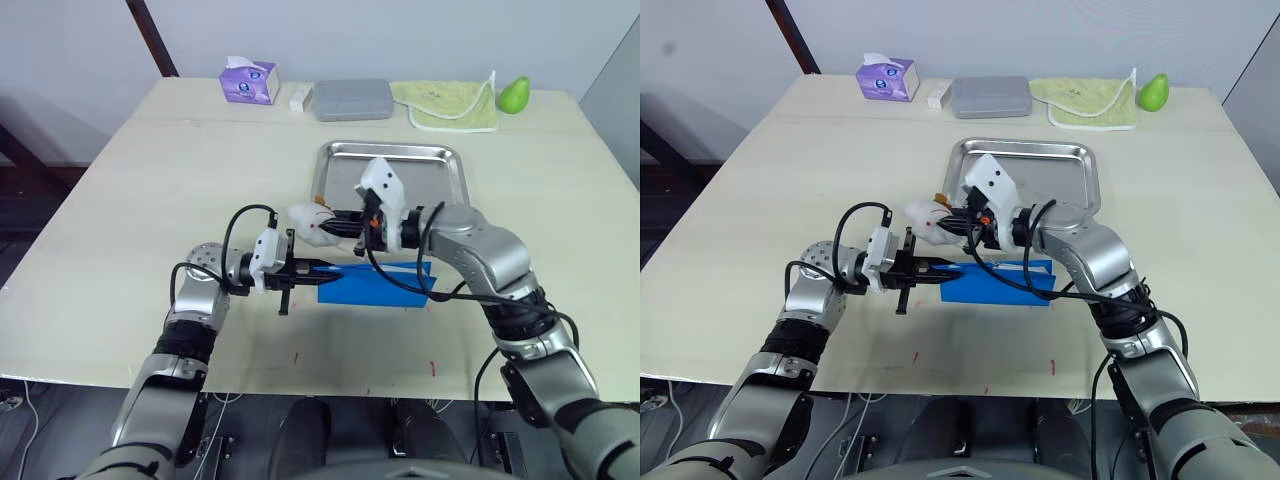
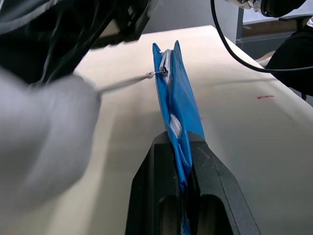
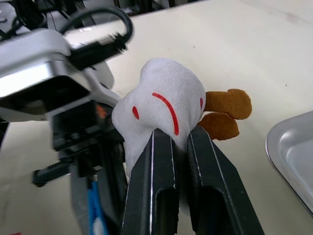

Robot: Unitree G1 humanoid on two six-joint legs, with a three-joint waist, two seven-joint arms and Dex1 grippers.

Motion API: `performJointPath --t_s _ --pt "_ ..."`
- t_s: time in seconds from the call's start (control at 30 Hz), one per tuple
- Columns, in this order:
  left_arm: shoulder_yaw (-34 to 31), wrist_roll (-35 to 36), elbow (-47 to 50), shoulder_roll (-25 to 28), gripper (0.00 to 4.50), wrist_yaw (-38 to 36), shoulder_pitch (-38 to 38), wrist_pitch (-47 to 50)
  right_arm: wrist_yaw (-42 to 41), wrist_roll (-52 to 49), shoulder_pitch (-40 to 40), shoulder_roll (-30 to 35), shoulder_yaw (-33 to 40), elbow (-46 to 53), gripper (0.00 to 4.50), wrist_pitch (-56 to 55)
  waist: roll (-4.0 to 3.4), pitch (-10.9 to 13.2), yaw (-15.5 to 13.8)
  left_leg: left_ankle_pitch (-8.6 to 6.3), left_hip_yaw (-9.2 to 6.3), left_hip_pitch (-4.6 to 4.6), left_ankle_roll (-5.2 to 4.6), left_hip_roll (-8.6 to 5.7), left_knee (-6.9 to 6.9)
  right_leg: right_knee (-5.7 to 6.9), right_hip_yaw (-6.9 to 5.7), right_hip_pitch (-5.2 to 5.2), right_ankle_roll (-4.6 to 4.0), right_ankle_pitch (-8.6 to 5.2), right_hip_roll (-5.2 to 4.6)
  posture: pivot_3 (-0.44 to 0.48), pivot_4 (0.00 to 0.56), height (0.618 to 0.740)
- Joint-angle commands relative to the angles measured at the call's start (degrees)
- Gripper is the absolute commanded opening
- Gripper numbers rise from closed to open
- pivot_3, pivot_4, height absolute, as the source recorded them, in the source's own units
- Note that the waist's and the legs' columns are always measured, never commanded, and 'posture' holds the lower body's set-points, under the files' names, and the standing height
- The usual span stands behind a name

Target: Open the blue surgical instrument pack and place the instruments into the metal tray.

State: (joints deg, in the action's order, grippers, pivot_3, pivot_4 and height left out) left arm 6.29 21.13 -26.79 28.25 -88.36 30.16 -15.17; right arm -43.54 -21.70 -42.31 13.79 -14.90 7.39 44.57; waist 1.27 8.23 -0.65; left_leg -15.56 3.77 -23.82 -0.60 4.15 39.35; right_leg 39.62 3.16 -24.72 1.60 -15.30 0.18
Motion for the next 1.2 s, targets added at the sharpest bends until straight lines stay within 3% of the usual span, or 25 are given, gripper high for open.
performJointPath --t_s 0.03,0.37,0.57,0.93,0.97,1.1,1.2 --pt "1.08 -1.82 -1.41 0.33 0.0 -1.46 -0.95 -0.84 -1.39 -5.15 3.4 2.67 4.93 9.4 0.02 0.93 0.0 0.0 -0.15 0.0 0.01 0.0 0.0 0.0 0.0 0.0 0.01 0.0 0.0 0.0 0.0 0.0 0.15 0.736" --pt "0.93 -2.09 -4.03 0.11 0.0 -1.78 -0.24 -2.47 -4.46 -14.63 8.69 8.62 6.59 18.6 0.02 6.24 0.0 -0.01 0.44 0.0 -0.03 0.04 0.0 0.0 -0.02 0.01 0.0 0.03 -0.02 -0.01 0.03 0.0 0.15 0.736" --pt "1.45 -2.43 -3.92 -0.43 0.0 -1.13 0.55 -2.04 -8.91 -10.31 8.03 15.11 -1.41 19.28 0.02 4.33 -0.01 -0.01 0.43 0.0 -0.03 0.04 0.0 -0.01 -0.01 0.0 -0.01 0.03 -0.02 -0.02 0.02 0.0 0.15 0.736" --pt "1.82 -2.32 -2.46 -0.52 0.0 -0.97 0.41 -0.99 -13.66 -5.11 4.15 17.21 -9.62 15.62 0.02 1.81 0.0 -0.01 -0.01 0.0 -0.03 0.03 0.0 -0.01 0.0 -0.02 -0.01 0.03 -0.02 -0.02 0.01 0.0 0.15 0.736" --pt "1.82 -2.3 -2.33 -0.5 0.0 -0.95 0.38 -0.89 -14.08 -4.99 3.97 17.21 -9.98 15.42 0.75 1.71 0.0 -0.01 -0.03 0.0 -0.02 0.03 -0.01 -0.01 0.0 -0.02 -0.01 0.03 -0.02 -0.02 0.01 0.0 0.15 0.736" --pt "1.91 -2.09 -1.52 -0.2 0.0 -1.32 0.14 -0.48 -16.47 -3.65 2.99 16.99 -11.85 14.07 2.42 -0.4 0.0 -0.01 -0.07 0.0 -0.03 0.03 -0.01 -0.01 0.01 -0.02 -0.01 0.03 -0.02 -0.02 0.0 0.0 0.15 0.736" --pt "1.85 -1.97 -1.14 -0.03 0.0 -1.42 0.09 -0.37 -17.77 -4.46 3.23 17.26 -10.29 14.36 4.09 -1.34 0.0 -0.01 -0.15 0.0 -0.03 0.02 0.0 -0.01 0.01 -0.02 -0.02 0.03 -0.02 -0.02 0.0 0.0 0.15 0.736"
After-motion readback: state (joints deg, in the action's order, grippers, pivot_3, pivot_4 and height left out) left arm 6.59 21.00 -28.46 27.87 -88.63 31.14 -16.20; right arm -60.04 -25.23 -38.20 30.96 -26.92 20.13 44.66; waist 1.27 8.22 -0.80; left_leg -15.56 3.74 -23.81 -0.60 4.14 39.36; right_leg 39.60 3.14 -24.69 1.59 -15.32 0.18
